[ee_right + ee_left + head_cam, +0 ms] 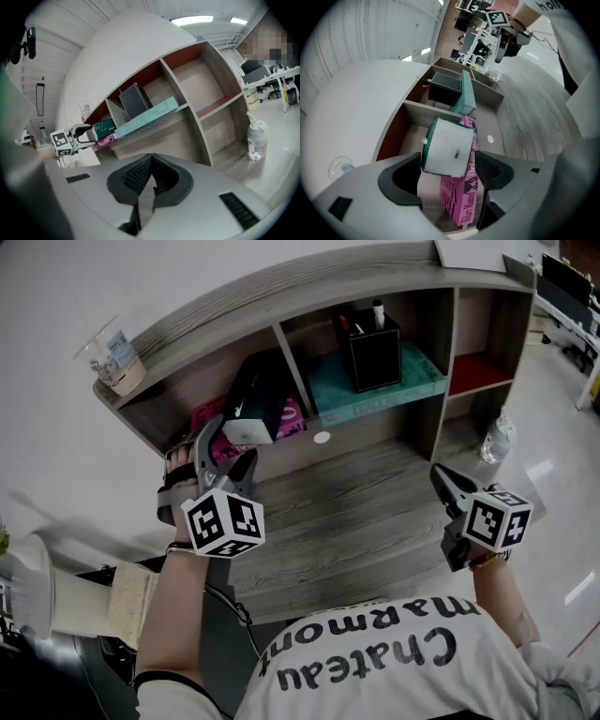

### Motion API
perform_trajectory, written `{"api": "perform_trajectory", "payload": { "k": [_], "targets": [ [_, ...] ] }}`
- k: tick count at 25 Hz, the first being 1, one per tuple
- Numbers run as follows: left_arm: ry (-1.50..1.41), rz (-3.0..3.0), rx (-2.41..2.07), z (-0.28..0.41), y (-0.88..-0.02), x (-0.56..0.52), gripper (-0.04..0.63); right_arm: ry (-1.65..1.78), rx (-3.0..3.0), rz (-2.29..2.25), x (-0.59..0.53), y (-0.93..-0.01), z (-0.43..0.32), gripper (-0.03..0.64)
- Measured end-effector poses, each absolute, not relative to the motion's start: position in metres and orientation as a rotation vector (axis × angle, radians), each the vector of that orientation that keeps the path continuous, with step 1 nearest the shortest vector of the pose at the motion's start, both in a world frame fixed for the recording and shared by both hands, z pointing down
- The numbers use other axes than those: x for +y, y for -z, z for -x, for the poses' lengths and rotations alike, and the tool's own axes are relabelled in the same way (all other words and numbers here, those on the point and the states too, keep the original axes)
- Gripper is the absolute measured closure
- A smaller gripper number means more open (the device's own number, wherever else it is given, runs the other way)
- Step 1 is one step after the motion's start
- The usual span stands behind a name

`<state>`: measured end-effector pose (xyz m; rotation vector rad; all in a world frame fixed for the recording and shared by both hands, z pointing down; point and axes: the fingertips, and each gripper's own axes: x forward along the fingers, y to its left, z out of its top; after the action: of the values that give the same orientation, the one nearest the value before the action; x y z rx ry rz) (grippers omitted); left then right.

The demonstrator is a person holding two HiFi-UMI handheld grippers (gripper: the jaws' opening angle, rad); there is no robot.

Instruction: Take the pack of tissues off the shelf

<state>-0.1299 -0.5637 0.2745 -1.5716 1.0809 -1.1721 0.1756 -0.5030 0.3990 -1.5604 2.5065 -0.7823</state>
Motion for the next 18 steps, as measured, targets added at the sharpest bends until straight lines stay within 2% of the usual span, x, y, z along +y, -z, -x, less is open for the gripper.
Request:
{"api": "perform_trajectory", "payload": {
  "k": [18],
  "targets": [
    [1.2, 1.418, 1.025, 0.113, -0.278, -0.578, 0.252, 0.849, 2.405, 1.598, -0.486, -0.408, -0.197, 0.609]
  ]
}}
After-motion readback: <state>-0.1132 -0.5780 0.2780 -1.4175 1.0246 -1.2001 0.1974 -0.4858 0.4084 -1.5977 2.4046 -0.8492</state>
